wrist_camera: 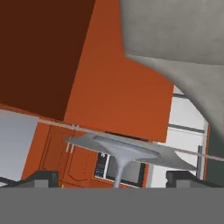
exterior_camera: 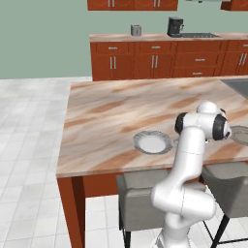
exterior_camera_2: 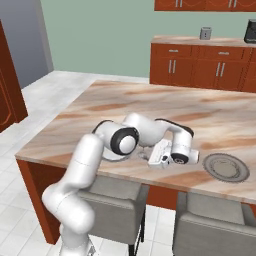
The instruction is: Retrieve the wine glasses from the counter and place one next to each plate.
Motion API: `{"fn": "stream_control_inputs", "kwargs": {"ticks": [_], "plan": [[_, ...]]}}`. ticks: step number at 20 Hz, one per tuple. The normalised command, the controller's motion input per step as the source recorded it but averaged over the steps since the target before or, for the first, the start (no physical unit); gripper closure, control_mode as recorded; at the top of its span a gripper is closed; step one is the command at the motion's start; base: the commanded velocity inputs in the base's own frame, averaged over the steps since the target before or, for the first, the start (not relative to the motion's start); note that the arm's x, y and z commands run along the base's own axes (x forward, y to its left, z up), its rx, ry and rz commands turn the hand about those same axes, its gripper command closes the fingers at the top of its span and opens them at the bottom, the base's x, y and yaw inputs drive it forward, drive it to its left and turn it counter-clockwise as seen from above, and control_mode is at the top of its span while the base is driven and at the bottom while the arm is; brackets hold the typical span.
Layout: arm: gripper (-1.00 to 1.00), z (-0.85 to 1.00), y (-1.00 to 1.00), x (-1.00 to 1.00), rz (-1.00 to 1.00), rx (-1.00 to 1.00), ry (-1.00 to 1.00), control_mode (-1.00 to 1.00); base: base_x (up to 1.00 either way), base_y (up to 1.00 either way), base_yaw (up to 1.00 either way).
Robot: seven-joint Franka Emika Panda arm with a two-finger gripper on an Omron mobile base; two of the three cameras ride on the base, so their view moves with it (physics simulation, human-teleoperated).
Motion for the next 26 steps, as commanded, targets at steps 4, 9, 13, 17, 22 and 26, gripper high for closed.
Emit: {"fn": "stream_control_inputs", "kwargs": {"ticks": [4,9,13,17,22,26], "plan": [[-1.00,0.54,-0.53,-0.03,0.00,0.17,-0.07,-1.00,0.00,0.00,0.00],[-1.00,0.45,-0.43,-0.16,0.00,0.14,0.00,-1.00,0.00,0.00,0.00],[-1.00,0.57,-0.36,-0.28,0.00,0.12,-0.02,-1.00,0.00,0.00,0.00],[-1.00,0.80,0.00,-0.79,-0.04,0.02,-0.01,-1.00,0.00,0.00,0.00],[-1.00,0.39,0.55,-1.00,-0.16,-0.11,-0.08,-1.00,0.00,0.00,0.00],[-1.00,0.21,0.94,-1.00,-0.21,-0.22,-0.21,-1.00,0.00,0.00,0.00]]}}
